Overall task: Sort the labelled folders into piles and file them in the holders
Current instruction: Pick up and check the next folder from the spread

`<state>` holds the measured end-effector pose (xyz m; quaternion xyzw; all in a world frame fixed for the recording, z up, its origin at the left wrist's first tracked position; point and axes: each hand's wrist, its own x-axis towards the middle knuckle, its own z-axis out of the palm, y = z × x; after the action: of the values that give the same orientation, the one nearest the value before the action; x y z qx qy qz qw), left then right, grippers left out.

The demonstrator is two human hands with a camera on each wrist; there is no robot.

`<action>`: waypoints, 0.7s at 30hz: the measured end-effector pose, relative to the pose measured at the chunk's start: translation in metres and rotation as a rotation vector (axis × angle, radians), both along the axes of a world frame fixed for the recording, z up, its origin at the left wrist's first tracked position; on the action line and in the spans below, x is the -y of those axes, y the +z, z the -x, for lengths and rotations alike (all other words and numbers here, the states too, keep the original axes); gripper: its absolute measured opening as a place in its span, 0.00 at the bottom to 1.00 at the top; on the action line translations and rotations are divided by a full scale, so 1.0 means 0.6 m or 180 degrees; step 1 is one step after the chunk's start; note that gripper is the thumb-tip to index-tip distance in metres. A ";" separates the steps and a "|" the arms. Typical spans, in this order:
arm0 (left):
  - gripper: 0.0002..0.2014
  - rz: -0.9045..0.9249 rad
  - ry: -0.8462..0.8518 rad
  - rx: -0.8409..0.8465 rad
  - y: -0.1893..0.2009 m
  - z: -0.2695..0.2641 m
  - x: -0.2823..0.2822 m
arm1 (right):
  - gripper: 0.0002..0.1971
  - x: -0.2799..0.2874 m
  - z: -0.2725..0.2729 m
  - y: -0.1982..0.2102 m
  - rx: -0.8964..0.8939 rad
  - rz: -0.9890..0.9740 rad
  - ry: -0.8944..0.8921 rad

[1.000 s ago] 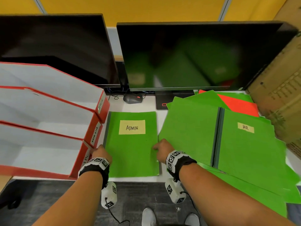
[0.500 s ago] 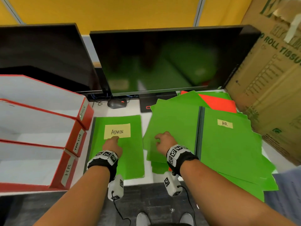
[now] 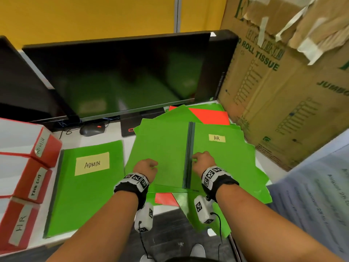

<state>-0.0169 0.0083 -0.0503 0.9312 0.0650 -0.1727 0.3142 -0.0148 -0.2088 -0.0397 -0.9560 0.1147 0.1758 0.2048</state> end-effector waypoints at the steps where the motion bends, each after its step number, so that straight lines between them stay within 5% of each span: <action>1: 0.14 0.0023 -0.0050 -0.0001 0.000 0.001 0.017 | 0.18 0.015 0.003 -0.002 -0.0076 0.0044 -0.0044; 11: 0.15 -0.0227 -0.0339 -0.0062 -0.027 0.005 0.163 | 0.20 0.102 0.040 -0.044 -0.0553 0.0256 0.0286; 17: 0.13 -0.1140 -0.0646 -0.0102 -0.042 0.006 0.192 | 0.21 0.114 0.057 -0.059 -0.0475 0.0121 0.0567; 21: 0.08 -0.0785 -0.0398 0.0064 -0.031 0.003 0.204 | 0.21 0.130 0.050 -0.050 -0.0298 -0.0126 0.0415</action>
<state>-0.0185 -0.1139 -0.0688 0.9667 0.0245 -0.1733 0.1867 -0.0448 -0.2867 -0.0698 -0.9480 0.0582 0.2355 0.2063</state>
